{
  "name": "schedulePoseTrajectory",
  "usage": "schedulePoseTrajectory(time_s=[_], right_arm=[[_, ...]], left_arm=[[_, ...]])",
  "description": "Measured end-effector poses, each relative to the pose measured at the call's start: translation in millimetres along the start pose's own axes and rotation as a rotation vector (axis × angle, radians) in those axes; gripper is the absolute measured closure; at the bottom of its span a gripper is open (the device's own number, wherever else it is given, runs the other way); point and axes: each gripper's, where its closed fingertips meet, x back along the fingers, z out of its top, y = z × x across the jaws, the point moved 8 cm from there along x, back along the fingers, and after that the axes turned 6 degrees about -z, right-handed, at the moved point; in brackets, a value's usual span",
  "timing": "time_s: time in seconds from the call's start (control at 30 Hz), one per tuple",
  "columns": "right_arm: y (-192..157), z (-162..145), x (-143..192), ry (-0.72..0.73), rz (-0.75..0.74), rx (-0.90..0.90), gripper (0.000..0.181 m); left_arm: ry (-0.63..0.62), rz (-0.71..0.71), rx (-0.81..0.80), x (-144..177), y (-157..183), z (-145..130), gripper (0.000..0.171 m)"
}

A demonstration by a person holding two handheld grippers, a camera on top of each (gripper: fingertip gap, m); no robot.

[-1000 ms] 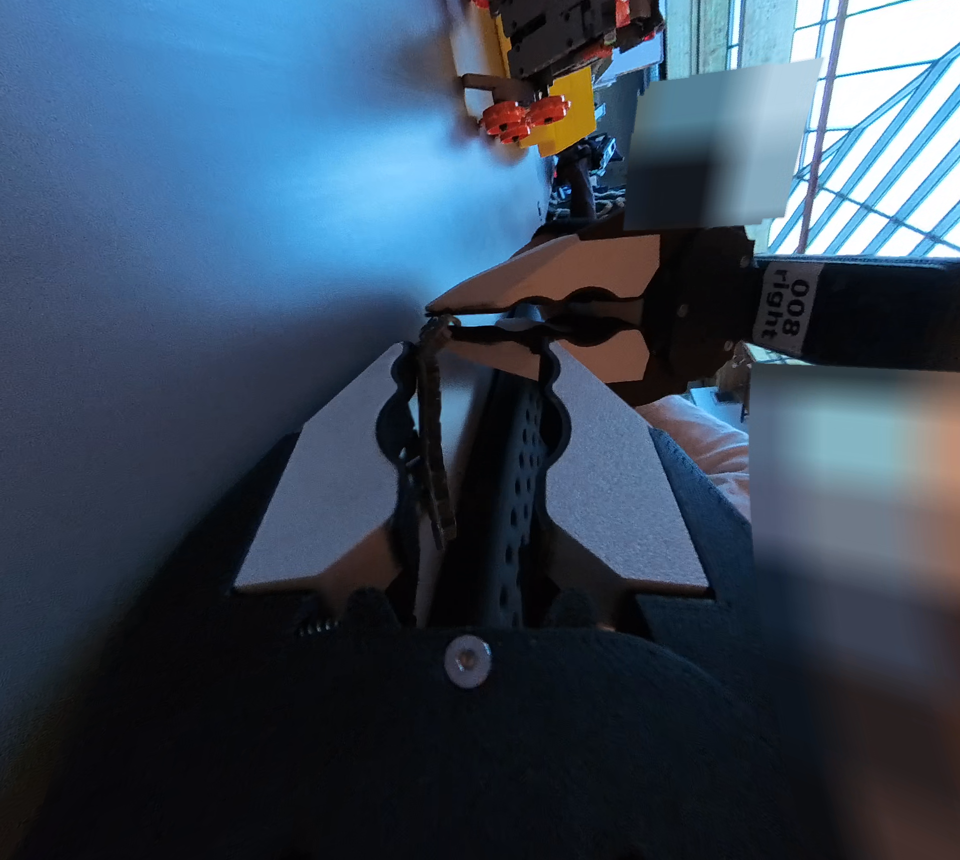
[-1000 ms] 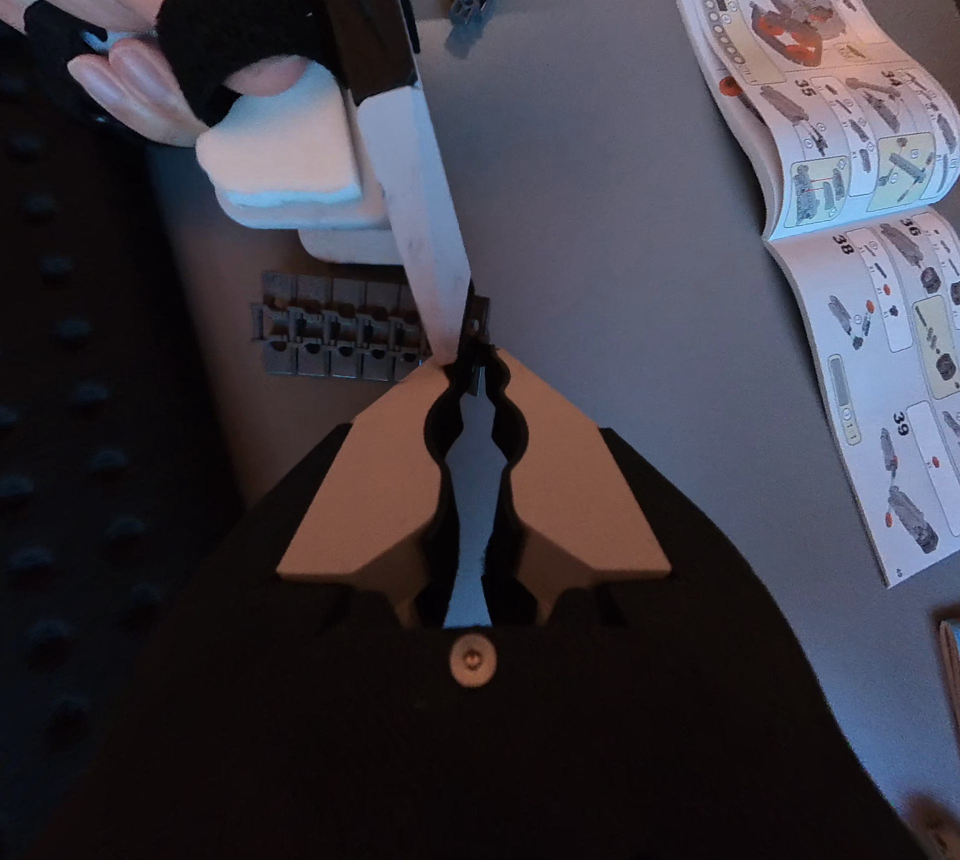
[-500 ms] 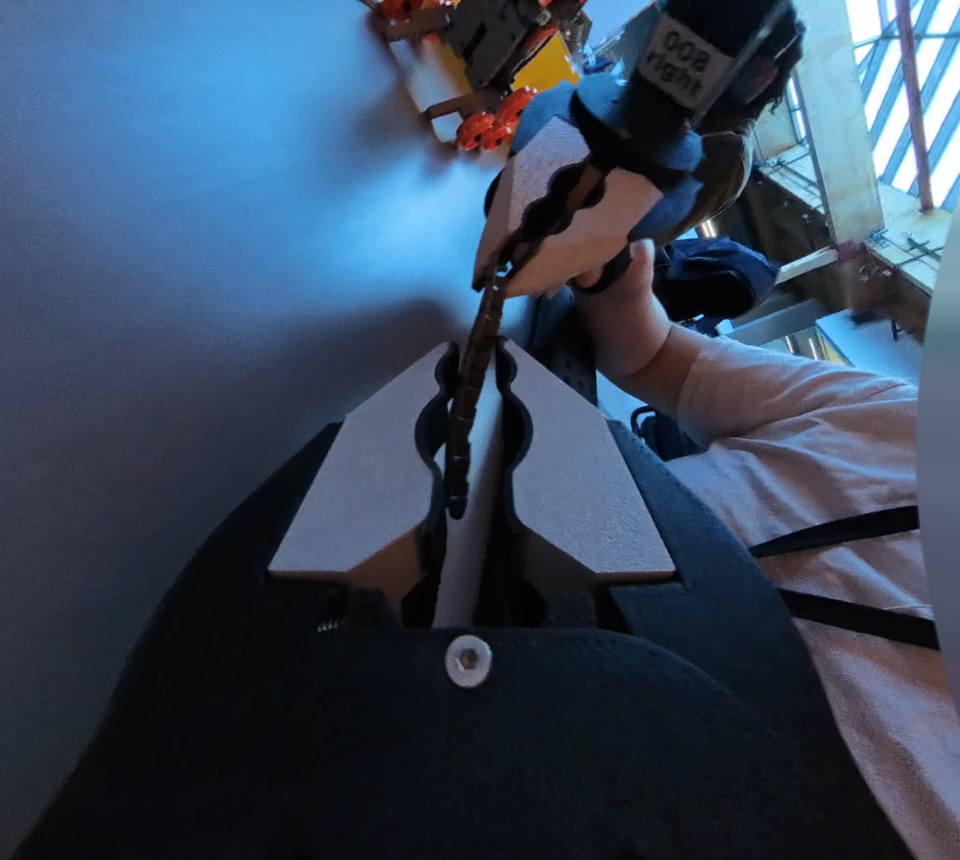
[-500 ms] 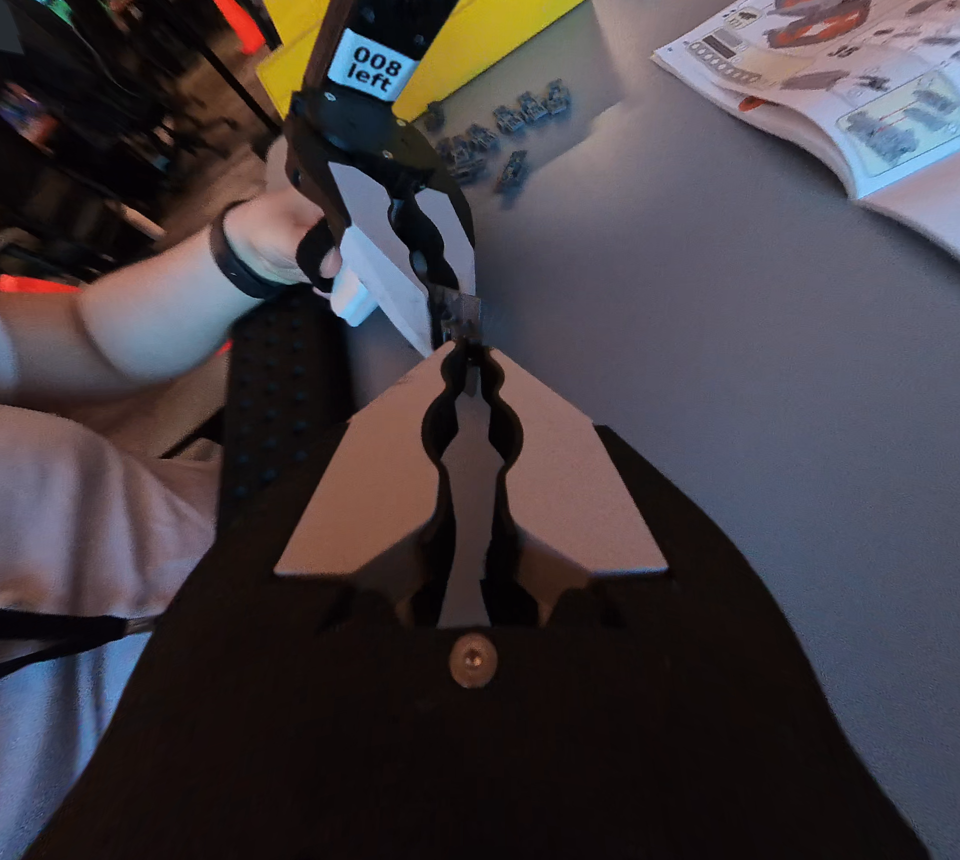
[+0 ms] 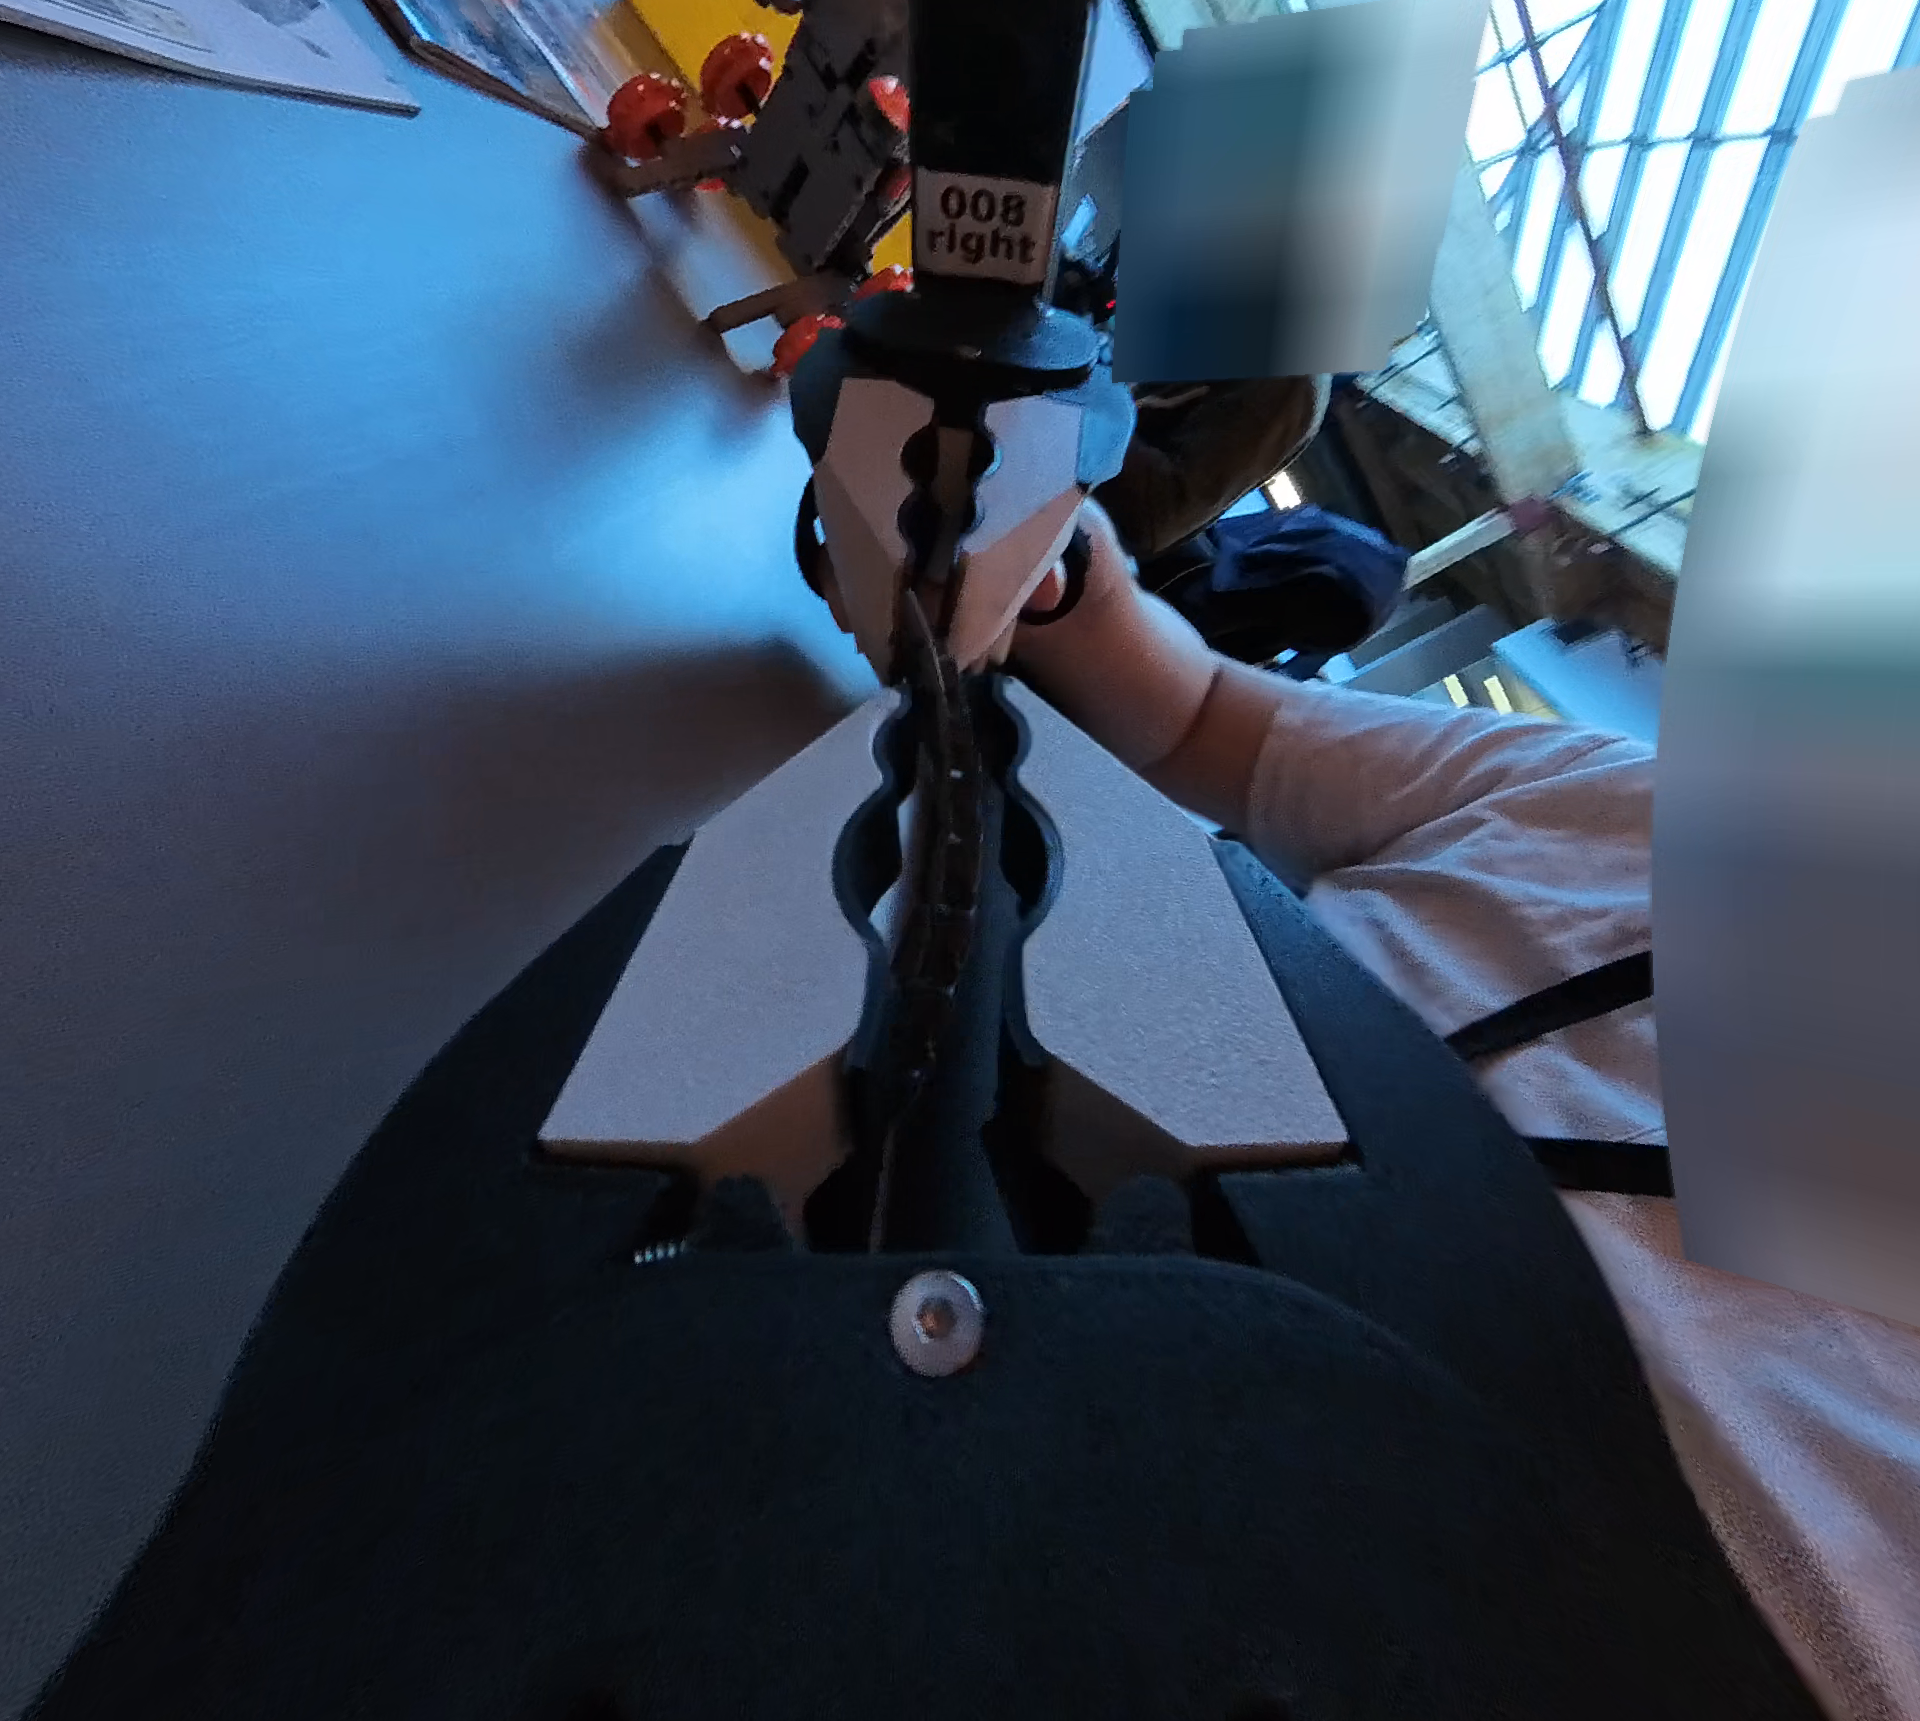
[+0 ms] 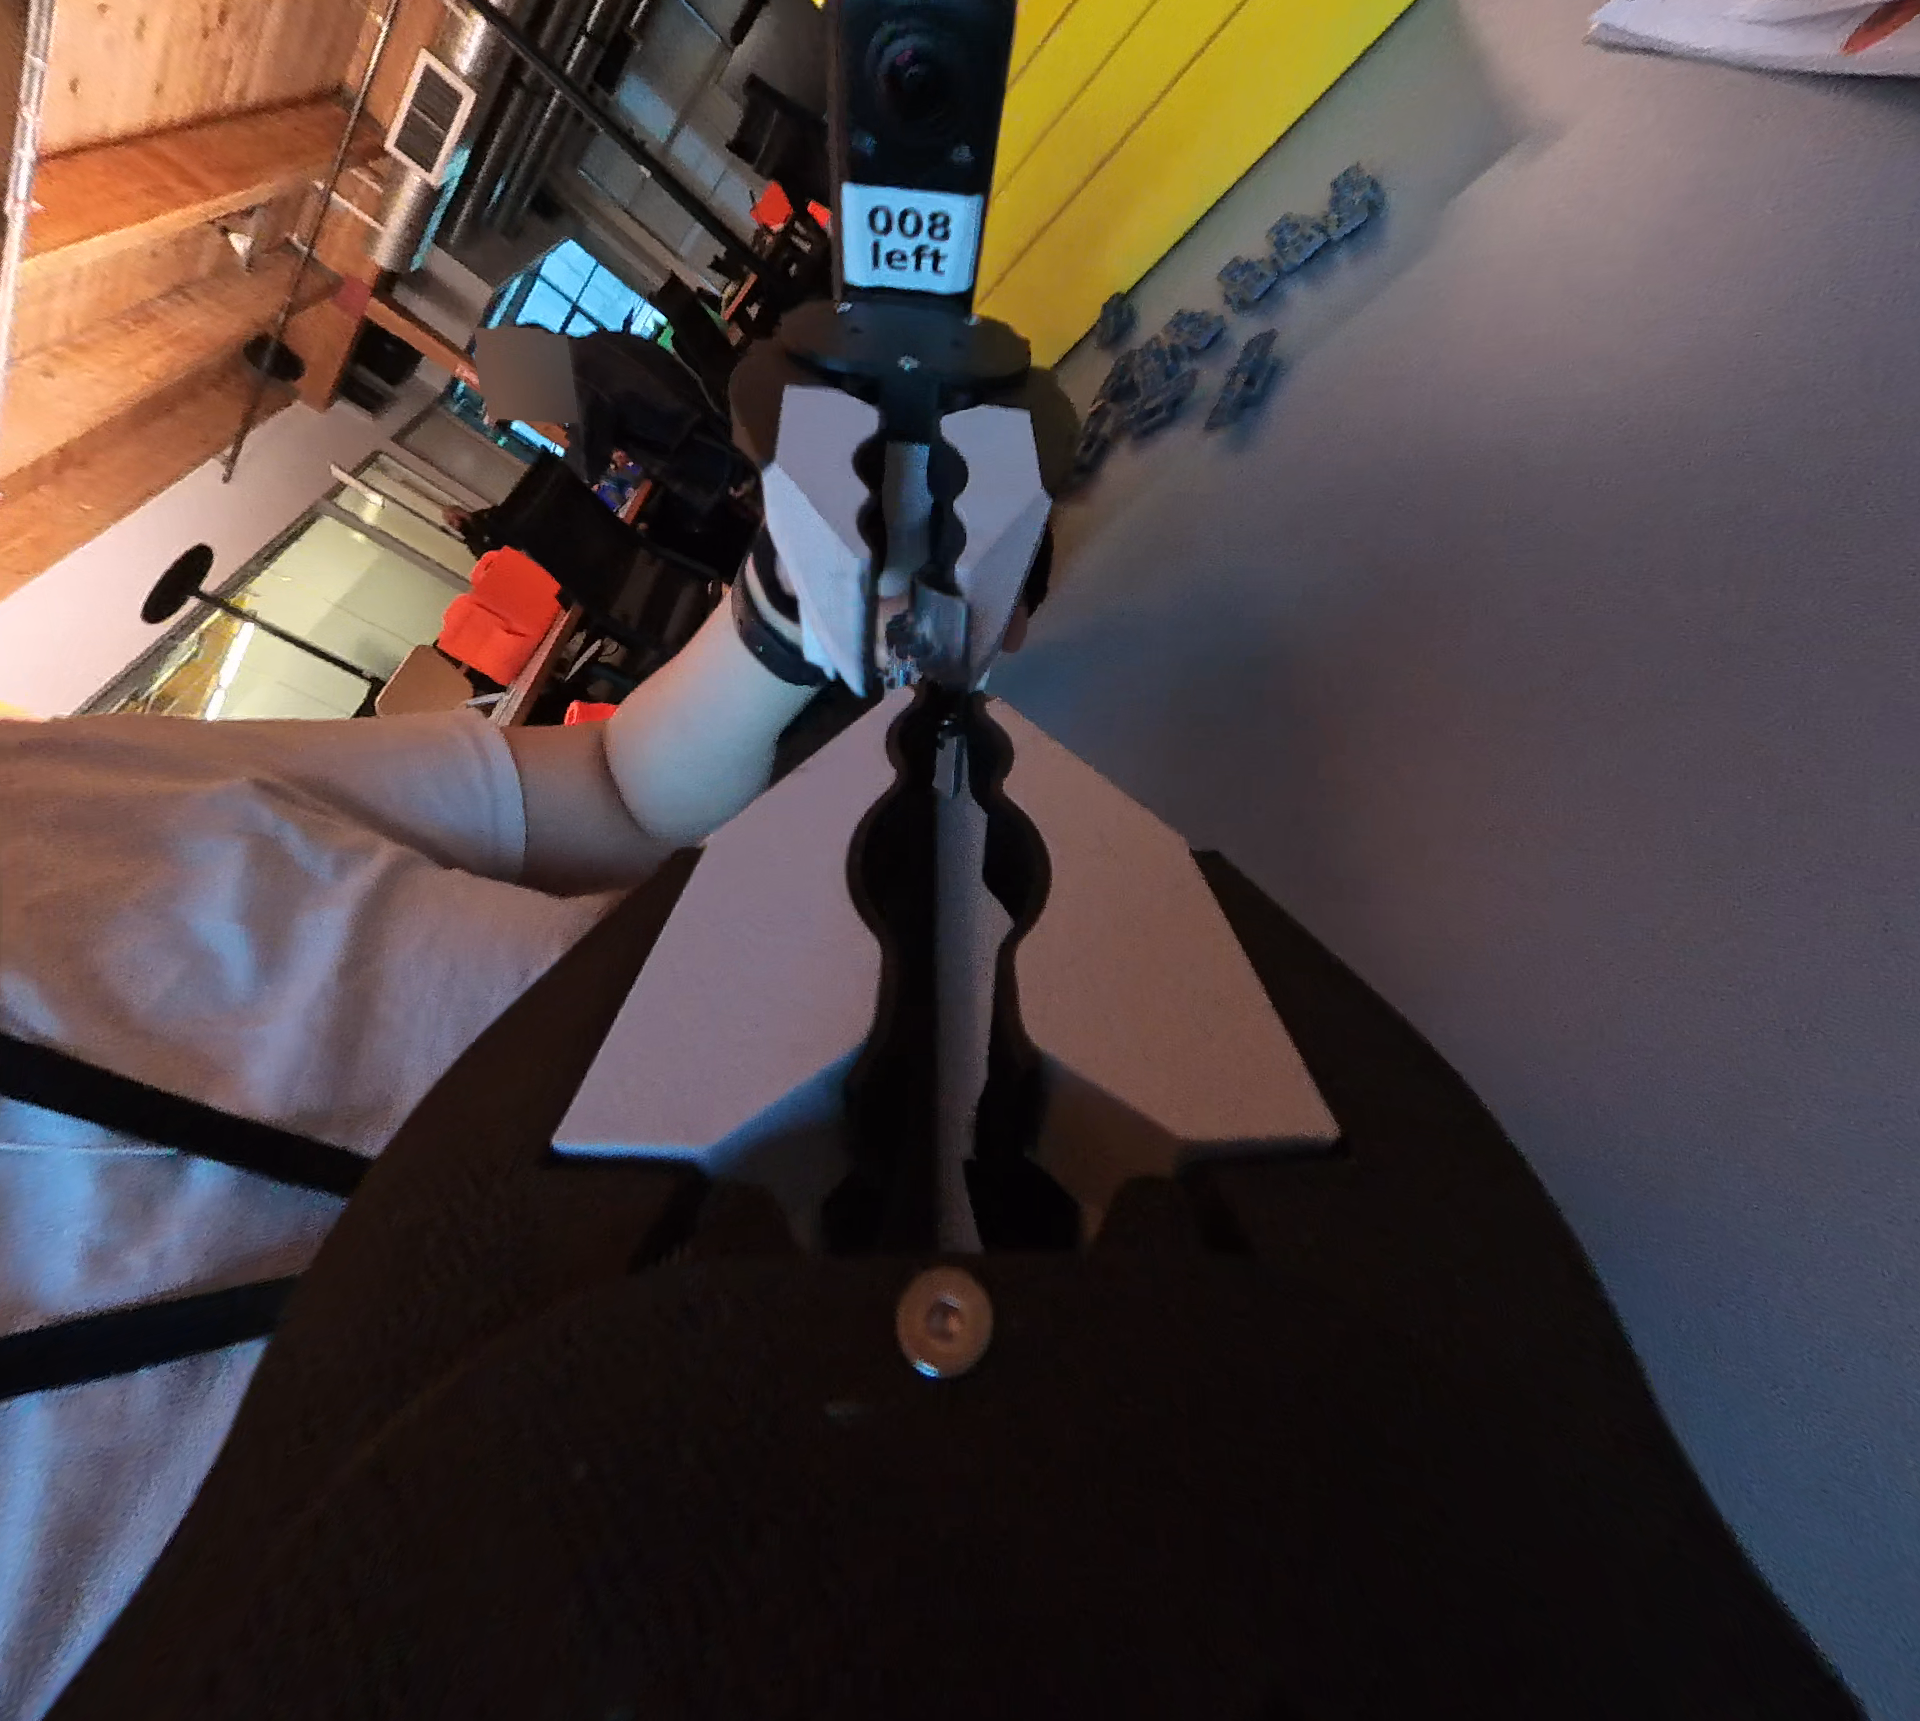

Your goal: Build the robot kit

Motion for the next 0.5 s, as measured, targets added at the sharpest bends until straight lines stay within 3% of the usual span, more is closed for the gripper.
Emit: schedulePoseTrajectory(time_s=[0.17, 0.37, 0.5], right_arm=[[2, 3, -1, 0.049, 0.047, -0.02, 0.177], [-5, 9, -2, 0.096, 0.163, 0.009, 0.154], [-2, 11, 2, 0.118, 0.131, 0.025, 0.159]], left_arm=[[0.003, 0.031, -0.003, 2, 0, 1, 0.166], [0.053, 0.054, -0.062, 7, 5, 6, 0.166], [0.119, -0.004, -0.03, 14, 7, 10, 0.166]])
